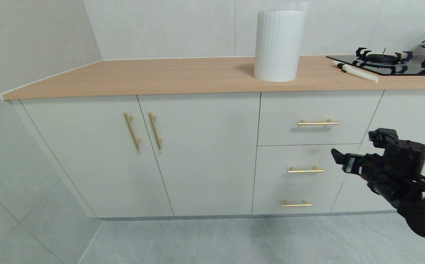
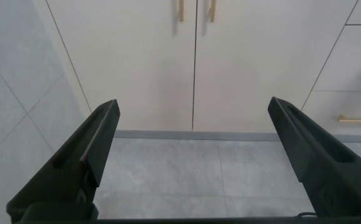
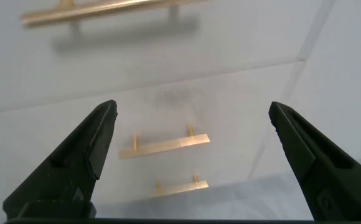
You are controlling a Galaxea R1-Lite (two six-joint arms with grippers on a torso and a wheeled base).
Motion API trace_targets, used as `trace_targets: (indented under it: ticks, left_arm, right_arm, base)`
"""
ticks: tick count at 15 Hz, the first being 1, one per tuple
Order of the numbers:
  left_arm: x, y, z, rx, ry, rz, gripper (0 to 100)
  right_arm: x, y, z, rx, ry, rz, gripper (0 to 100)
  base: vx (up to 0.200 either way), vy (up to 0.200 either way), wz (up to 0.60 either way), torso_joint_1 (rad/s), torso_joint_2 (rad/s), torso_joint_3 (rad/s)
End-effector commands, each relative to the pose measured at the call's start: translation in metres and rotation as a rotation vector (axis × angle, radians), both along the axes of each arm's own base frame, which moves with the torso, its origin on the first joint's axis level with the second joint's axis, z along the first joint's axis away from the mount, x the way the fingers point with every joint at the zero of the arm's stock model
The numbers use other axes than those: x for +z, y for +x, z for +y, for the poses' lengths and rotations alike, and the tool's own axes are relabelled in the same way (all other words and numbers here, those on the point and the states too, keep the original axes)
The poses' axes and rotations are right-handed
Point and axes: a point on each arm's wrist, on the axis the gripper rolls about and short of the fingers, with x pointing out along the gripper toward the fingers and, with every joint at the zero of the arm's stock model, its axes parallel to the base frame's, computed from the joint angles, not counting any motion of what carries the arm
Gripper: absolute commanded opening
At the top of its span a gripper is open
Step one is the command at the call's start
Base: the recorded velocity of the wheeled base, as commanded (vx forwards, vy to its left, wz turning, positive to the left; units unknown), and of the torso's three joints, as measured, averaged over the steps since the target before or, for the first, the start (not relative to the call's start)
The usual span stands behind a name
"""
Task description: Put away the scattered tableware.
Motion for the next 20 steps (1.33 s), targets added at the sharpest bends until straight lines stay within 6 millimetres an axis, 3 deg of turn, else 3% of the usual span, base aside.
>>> trace_targets:
  ticks: [1,2,4,5,7,15,17,20]
  left_arm:
    - [0.0,0.0,0.0,0.0,0.0,0.0,100]
    - [0.0,0.0,0.0,0.0,0.0,0.0,100]
    - [0.0,0.0,0.0,0.0,0.0,0.0,100]
    - [0.0,0.0,0.0,0.0,0.0,0.0,100]
    - [0.0,0.0,0.0,0.0,0.0,0.0,100]
    - [0.0,0.0,0.0,0.0,0.0,0.0,100]
    - [0.0,0.0,0.0,0.0,0.0,0.0,100]
    - [0.0,0.0,0.0,0.0,0.0,0.0,100]
  right_arm:
    - [0.027,-0.108,-0.012,-0.022,-0.009,-0.086,100]
    - [0.03,-0.115,-0.013,-0.023,-0.008,-0.101,100]
    - [0.046,-0.159,-0.018,-0.025,-0.024,-0.2,100]
    - [0.051,-0.166,-0.019,-0.033,-0.023,-0.228,100]
    - [0.064,-0.201,-0.024,-0.095,-0.018,-0.293,100]
    - [0.043,-0.307,-0.038,-0.159,-0.142,-0.124,100]
    - [0.041,-0.322,-0.04,-0.206,-0.155,-0.126,100]
    - [0.037,-0.328,-0.041,-0.335,-0.165,-0.128,100]
  base:
    - [0.0,0.0,0.0,0.0,0.0,0.0]
    - [0.0,0.0,0.0,0.0,0.0,0.0]
    - [0.0,0.0,0.0,0.0,0.0,0.0]
    - [0.0,0.0,0.0,0.0,0.0,0.0]
    - [0.0,0.0,0.0,0.0,0.0,0.0]
    - [0.0,0.0,0.0,0.0,0.0,0.0]
    - [0.0,0.0,0.0,0.0,0.0,0.0]
    - [0.0,0.0,0.0,0.0,0.0,0.0]
